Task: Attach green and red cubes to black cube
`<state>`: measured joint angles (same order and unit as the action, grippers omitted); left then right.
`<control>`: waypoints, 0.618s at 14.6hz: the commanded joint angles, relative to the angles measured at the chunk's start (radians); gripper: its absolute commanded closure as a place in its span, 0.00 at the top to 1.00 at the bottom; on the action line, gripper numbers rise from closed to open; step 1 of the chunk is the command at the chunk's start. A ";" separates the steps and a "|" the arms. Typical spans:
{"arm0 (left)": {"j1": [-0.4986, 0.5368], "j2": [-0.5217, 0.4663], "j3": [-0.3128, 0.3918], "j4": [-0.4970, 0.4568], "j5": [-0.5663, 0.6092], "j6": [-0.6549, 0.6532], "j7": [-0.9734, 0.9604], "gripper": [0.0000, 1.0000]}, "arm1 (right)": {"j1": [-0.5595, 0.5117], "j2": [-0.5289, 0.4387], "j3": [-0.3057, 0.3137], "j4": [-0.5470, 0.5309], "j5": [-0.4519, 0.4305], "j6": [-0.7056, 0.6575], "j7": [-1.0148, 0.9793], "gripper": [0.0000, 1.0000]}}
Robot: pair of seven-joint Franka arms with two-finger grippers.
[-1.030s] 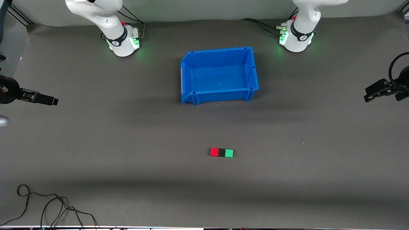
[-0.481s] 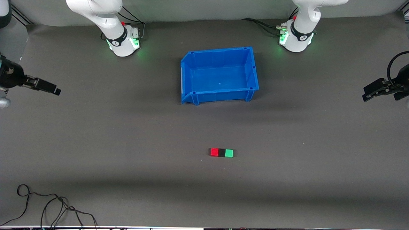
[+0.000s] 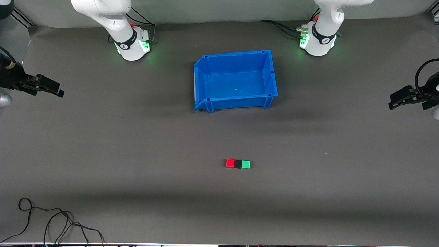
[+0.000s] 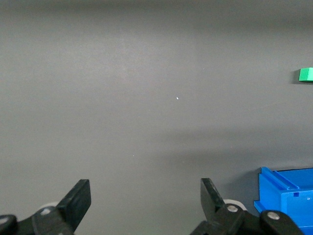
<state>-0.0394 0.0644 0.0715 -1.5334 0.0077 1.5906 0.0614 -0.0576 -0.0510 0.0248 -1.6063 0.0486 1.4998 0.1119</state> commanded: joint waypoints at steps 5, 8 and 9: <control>-0.004 0.009 0.005 0.024 -0.006 -0.001 0.012 1.00 | 0.009 -0.029 -0.013 0.005 0.005 -0.001 -0.032 1.00; -0.005 0.009 0.004 0.025 -0.005 -0.004 0.009 1.00 | 0.010 -0.032 -0.008 0.005 -0.007 0.000 -0.037 1.00; -0.005 0.009 0.005 0.025 -0.005 -0.001 0.009 1.00 | 0.010 -0.030 -0.008 0.005 -0.007 0.000 -0.038 1.00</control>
<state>-0.0394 0.0650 0.0714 -1.5319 0.0072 1.5915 0.0624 -0.0566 -0.0743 0.0223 -1.6050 0.0488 1.4990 0.0997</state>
